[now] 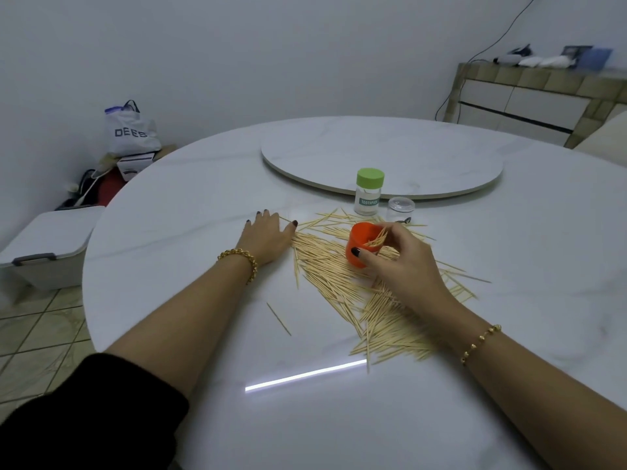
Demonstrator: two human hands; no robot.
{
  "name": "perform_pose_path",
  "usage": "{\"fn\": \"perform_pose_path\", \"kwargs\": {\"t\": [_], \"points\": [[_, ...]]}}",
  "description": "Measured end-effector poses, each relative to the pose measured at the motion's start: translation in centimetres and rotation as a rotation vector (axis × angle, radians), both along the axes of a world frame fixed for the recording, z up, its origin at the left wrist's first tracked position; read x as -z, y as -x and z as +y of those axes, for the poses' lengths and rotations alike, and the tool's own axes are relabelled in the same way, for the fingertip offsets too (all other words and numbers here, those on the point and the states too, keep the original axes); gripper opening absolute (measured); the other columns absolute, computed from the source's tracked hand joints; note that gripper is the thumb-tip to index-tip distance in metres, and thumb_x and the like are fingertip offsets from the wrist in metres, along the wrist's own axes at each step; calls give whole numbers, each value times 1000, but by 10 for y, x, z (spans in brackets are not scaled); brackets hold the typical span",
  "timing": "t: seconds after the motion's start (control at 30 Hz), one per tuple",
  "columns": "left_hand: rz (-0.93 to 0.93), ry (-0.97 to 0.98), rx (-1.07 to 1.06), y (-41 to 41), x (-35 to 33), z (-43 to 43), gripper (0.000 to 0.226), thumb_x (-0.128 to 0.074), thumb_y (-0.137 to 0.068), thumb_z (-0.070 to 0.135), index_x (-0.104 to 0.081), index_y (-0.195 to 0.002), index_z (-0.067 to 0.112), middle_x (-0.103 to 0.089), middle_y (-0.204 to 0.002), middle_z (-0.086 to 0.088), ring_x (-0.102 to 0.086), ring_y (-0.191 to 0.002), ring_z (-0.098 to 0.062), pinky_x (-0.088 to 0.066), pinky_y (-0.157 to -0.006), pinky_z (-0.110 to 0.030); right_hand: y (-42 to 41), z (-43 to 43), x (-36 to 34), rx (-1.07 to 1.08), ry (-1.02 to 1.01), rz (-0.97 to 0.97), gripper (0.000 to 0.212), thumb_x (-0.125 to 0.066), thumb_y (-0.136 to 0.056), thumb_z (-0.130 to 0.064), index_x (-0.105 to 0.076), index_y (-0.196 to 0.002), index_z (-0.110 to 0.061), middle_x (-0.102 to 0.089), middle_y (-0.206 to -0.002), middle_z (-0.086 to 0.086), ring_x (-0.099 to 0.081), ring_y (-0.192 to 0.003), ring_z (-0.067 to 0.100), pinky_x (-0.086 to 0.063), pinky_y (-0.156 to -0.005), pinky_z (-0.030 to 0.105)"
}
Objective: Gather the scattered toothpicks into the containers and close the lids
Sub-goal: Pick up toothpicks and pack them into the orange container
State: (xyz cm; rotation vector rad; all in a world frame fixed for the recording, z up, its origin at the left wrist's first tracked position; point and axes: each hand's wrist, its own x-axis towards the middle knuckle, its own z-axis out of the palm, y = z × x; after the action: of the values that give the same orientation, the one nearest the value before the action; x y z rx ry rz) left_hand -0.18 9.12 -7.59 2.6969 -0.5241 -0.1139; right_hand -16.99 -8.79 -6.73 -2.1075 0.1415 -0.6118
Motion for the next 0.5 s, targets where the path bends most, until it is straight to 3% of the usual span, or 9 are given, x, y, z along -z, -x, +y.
{"fn": "perform_pose_path", "kwargs": {"t": [0.37,0.5], "points": [[-45,66,225,28,5,-56,43,-30,-102,34,-46,-128,5,-48,-135,-13,-43,-127,-27,-27,-111,-41,-1,-5,-2,27,-9,-25,38,-76,-77,-31,-53,-108,-33,-56,-96,-26,-52,-96,-11,-38,-78,5],[-3,218,210,23,0,-58,39,-32,-102,28,-45,-135,12,-43,-146,-11,-38,-134,-23,-28,-108,-32,-1,-9,-2,39,-21,-25,39,-76,-77,-32,-52,-108,-34,-57,-95,-25,-52,-96,-11,-38,-77,5]]}}
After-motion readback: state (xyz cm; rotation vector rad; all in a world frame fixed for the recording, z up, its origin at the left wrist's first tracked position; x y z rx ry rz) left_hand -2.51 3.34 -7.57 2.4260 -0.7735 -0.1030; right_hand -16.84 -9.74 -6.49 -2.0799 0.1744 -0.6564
